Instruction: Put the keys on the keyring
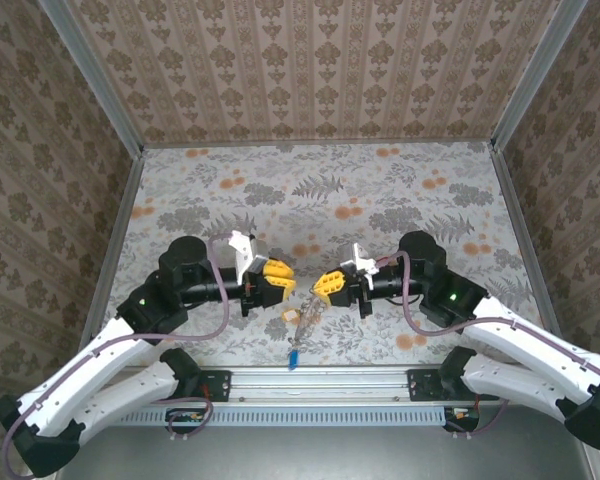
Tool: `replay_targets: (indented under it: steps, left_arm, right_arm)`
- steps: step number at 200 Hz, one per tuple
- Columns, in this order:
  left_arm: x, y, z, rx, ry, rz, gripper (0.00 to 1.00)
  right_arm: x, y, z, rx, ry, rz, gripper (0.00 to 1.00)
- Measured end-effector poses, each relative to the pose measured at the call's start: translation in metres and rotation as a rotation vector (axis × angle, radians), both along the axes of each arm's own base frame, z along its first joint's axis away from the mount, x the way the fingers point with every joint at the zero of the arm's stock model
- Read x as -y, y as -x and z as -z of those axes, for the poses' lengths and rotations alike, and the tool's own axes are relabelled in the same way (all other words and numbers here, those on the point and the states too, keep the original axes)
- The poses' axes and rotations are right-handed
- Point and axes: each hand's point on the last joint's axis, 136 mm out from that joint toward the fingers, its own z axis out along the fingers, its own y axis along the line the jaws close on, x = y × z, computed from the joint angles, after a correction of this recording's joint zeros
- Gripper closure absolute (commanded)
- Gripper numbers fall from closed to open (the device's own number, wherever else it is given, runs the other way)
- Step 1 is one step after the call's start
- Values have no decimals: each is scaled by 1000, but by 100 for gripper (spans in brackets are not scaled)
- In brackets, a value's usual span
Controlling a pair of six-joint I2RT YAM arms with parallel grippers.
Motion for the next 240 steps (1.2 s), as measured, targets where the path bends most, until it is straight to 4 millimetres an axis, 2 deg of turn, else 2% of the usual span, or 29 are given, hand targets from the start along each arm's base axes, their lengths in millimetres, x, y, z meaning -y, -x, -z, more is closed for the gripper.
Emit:
replay_targets:
  steps: [58, 96, 169, 208, 228, 240]
  left_arm:
    - [5, 15, -5, 21, 21, 77, 71]
    - [9, 17, -9, 42, 21, 99, 72]
    - [20, 8, -4, 54, -9, 103, 75]
    - [23, 9, -7, 68, -9, 114, 83]
    - [24, 10, -7, 69, -12, 122, 100]
    - [24, 11, -7, 77, -13, 127, 100]
  right_arm:
    - [-1, -5, -23, 0, -90, -26, 100]
    - [-7, -10, -18, -29, -88, -42, 100]
    - [-8, -4, -19, -38, -96, -81, 100]
    - [-7, -3, -22, -29, -107, -91, 100]
    - [-7, -4, -22, -29, -107, -86, 100]
    - [-6, -5, -22, -29, -107, -86, 100]
